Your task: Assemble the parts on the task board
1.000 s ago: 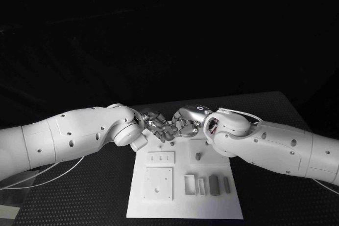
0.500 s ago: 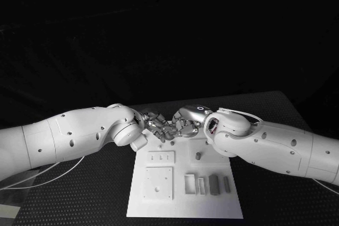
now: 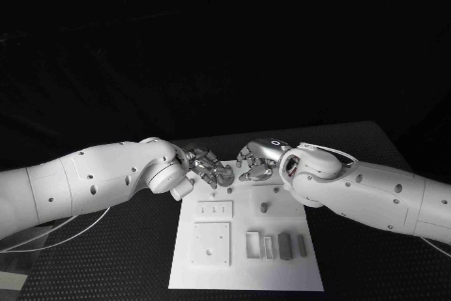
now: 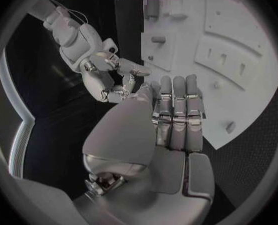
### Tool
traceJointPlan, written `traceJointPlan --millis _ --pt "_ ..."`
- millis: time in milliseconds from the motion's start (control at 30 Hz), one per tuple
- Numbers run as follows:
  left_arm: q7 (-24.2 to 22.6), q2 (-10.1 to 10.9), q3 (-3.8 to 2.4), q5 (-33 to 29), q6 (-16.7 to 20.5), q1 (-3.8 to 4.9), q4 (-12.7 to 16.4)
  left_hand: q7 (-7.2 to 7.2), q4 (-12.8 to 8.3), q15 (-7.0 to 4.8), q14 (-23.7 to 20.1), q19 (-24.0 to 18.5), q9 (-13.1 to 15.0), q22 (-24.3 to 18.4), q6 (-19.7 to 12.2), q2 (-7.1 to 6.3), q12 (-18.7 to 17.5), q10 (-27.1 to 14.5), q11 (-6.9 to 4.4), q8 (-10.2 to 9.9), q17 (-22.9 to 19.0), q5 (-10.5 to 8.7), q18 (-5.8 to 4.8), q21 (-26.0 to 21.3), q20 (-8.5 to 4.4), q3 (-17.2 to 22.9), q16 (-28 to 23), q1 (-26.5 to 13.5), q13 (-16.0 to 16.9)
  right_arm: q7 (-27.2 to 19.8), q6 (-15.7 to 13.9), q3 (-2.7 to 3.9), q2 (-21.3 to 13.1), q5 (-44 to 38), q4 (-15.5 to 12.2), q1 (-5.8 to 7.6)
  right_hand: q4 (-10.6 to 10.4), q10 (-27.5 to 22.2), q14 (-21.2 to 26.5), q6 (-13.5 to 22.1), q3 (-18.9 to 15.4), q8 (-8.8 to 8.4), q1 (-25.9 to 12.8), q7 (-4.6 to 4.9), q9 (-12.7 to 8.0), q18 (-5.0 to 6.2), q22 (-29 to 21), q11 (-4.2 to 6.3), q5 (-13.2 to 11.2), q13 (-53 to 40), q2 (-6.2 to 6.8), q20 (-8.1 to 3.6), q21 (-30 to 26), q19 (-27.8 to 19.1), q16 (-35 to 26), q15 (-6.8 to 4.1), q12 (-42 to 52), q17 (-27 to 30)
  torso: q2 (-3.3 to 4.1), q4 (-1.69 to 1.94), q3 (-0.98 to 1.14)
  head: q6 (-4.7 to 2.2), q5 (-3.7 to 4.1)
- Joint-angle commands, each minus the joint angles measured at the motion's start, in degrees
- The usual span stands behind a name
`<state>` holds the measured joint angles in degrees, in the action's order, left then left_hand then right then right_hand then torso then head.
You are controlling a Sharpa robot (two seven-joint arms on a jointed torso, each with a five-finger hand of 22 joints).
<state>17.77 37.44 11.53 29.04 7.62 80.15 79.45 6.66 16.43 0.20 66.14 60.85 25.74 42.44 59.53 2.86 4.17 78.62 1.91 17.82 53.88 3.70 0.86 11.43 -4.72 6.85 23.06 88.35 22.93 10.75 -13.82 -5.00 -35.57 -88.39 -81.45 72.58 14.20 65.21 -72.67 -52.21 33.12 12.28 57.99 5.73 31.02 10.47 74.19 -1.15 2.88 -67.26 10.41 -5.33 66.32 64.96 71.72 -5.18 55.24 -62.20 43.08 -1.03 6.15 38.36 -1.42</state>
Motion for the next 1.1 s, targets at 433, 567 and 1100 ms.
traceJointPlan --millis 433,567,1100 --pt "4.1 0.8 0.12 4.6 -3.0 -0.21 -0.4 -1.65 0.0 -0.48 1.4 0.7 1.4 0.9 2.6 0.08 1.2 1.5 -0.68 1.3 1.5 1.07 -0.67 0.2 -1.07 0.1 1.6 0.0 1.0 -6.4 -11.6 0.19 -3.9 9.8 2.7 0.14 -4.1 -0.7 0.4 3.7 0.7 -0.75 -0.9 2.94 -0.7 4.53 -0.3 -0.94 0.2 0.8 2.87 0.76 -0.7 -0.4 -0.3 0.98 0.3 0.0 -0.01 -0.04 0.07 0.41 -0.64" --pt "5.8 1.1 1.51 7.3 -3.0 -0.28 0.1 -1.91 0.0 -0.71 1.7 1.1 1.9 1.2 3.1 0.18 1.7 2.0 -0.97 1.6 2.2 1.51 -0.69 0.4 -1.32 0.1 2.1 -0.3 1.5 -7.4 -12.5 1.27 -3.7 12.3 4.6 0.26 -4.4 -0.7 0.4 3.6 0.8 -0.70 -0.7 2.91 -0.7 4.53 -0.3 -0.92 0.2 0.9 2.65 0.76 -0.7 -0.3 -0.3 0.96 0.4 0.0 -0.03 -0.05 0.08 0.58 -0.59" --pt "11.1 0.9 2.18 15.3 -7.7 -0.86 1.1 -3.49 -0.1 -2.78 1.6 2.7 13.0 8.8 3.3 0.60 13.4 0.3 -3.22 5.5 7.3 8.69 -0.62 4.8 -3.25 -0.8 12.0 -2.0 10.7 -10.1 -13.0 3.87 -2.3 28.3 11.0 2.32 -4.8 -0.8 0.4 3.7 0.4 -0.69 -0.6 2.93 -0.8 4.53 -0.3 -0.93 0.2 1.3 1.49 0.77 -0.7 -0.3 -0.2 0.96 0.7 0.0 0.07 0.06 0.00 1.43 -0.14"
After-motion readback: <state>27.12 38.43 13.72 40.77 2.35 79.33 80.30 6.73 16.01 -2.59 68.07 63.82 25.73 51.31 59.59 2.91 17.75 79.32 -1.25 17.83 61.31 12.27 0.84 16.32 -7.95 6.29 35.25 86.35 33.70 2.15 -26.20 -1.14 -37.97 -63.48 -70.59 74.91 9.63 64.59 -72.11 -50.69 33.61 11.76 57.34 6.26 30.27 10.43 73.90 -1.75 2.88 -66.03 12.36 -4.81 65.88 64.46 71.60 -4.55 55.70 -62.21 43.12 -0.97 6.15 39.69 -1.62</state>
